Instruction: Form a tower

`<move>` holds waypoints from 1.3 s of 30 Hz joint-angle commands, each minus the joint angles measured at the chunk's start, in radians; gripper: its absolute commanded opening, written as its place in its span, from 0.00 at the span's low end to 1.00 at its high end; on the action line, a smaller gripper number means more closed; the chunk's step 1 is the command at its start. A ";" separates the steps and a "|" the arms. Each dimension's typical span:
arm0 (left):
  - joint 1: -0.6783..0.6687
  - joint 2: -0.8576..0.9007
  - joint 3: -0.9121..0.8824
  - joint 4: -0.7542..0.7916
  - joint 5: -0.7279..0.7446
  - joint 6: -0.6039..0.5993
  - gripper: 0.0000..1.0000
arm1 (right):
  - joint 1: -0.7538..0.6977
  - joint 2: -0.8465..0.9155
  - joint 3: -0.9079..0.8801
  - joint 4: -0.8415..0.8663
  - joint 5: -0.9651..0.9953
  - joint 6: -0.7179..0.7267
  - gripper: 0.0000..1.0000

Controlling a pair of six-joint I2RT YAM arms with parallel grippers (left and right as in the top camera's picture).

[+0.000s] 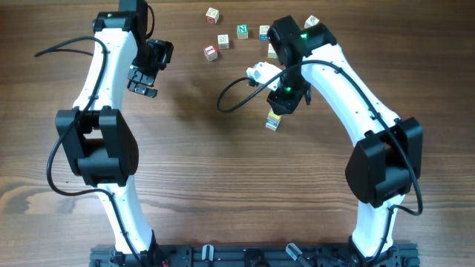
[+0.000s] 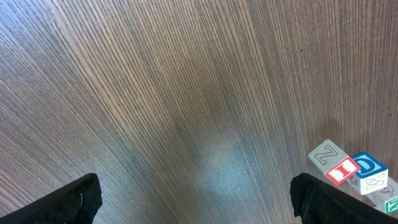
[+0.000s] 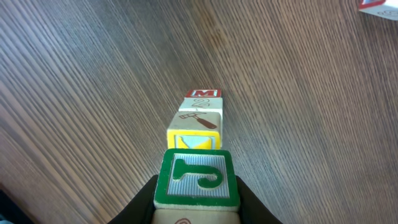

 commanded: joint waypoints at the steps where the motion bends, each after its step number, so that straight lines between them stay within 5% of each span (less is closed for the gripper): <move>1: 0.004 -0.030 -0.005 0.000 -0.010 0.012 1.00 | 0.018 0.013 -0.007 0.003 0.018 -0.019 0.06; 28: 0.004 -0.030 -0.005 0.000 -0.010 0.012 1.00 | 0.018 0.014 -0.049 0.050 0.044 -0.019 0.09; 33: 0.004 -0.030 -0.005 0.000 -0.010 0.012 1.00 | 0.018 0.014 -0.049 0.049 0.044 -0.019 0.28; 39: 0.004 -0.030 -0.005 0.000 -0.010 0.012 1.00 | 0.018 0.014 -0.049 0.051 0.044 -0.021 0.28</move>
